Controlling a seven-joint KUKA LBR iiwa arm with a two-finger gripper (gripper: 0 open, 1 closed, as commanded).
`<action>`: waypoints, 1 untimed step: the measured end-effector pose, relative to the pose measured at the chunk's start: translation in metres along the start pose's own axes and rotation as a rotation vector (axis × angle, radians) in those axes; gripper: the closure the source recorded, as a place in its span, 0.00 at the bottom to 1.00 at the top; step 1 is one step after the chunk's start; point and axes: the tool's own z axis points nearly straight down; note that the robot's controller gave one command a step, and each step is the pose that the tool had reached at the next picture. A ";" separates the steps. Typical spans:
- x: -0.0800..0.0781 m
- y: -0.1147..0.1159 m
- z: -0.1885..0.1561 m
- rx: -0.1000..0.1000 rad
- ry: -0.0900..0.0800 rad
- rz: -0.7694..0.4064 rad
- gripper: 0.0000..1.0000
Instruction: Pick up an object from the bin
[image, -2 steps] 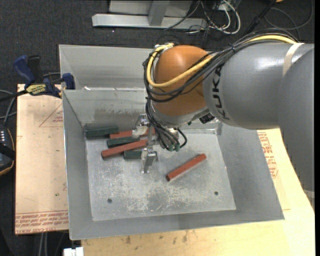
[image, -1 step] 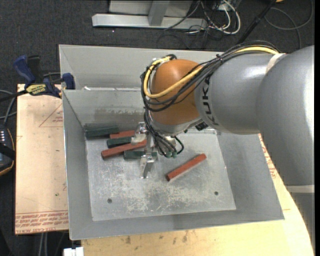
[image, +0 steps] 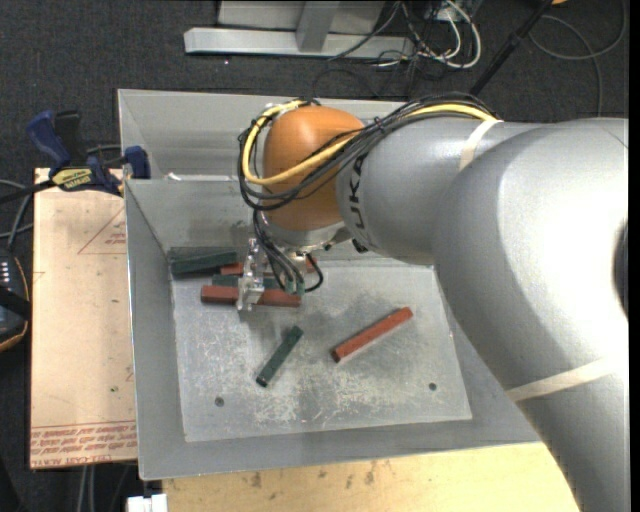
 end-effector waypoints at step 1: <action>0.000 0.000 0.000 0.000 0.000 0.000 1.00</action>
Offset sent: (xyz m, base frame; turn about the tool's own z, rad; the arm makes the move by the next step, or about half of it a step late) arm -0.0326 -0.0997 0.0710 -0.1345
